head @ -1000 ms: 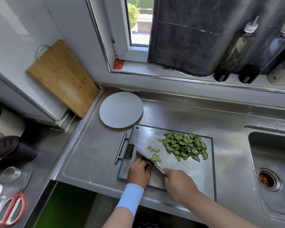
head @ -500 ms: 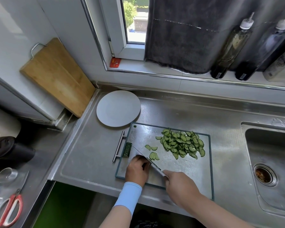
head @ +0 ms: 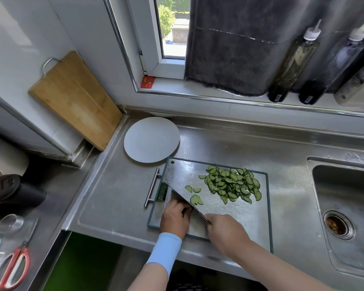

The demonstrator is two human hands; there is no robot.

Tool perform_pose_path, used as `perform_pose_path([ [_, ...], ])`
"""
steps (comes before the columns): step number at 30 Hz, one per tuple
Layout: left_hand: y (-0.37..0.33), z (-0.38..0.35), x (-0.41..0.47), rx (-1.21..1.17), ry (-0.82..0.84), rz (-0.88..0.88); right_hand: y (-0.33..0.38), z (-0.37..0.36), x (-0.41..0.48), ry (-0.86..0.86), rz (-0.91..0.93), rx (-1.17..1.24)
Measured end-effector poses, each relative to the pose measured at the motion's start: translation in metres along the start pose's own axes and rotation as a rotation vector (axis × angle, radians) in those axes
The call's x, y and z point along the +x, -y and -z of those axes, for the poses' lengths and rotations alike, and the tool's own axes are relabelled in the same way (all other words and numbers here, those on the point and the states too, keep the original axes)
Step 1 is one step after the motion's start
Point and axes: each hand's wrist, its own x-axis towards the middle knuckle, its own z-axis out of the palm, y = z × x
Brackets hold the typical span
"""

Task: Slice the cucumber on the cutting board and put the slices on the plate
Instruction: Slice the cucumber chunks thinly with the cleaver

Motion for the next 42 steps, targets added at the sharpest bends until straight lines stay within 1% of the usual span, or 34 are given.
perform_pose_path([
  [8, -0.007, 0.005, -0.001, 0.028, -0.037, -0.025, -0.010, 0.001, -0.023, -0.037, 0.038, -0.005],
  [13, -0.002, 0.003, -0.001, -0.015, -0.059, -0.034, -0.013, 0.003, -0.026, -0.027, 0.023, -0.021],
  [22, 0.003, -0.005, -0.004, -0.023, -0.074, -0.036, 0.004, -0.001, -0.002, 0.026, -0.023, 0.025],
  [26, 0.003, -0.004, -0.008, -0.026, -0.080, -0.072, 0.007, 0.000, 0.004, 0.029, -0.023, 0.012],
  [37, 0.000, -0.002, -0.006, 0.002, -0.086, -0.045, -0.003, -0.002, -0.014, -0.028, 0.042, -0.018],
  [42, -0.001, -0.002, -0.007, 0.007, -0.086, -0.039, -0.012, 0.001, -0.028, -0.039, 0.040, -0.010],
])
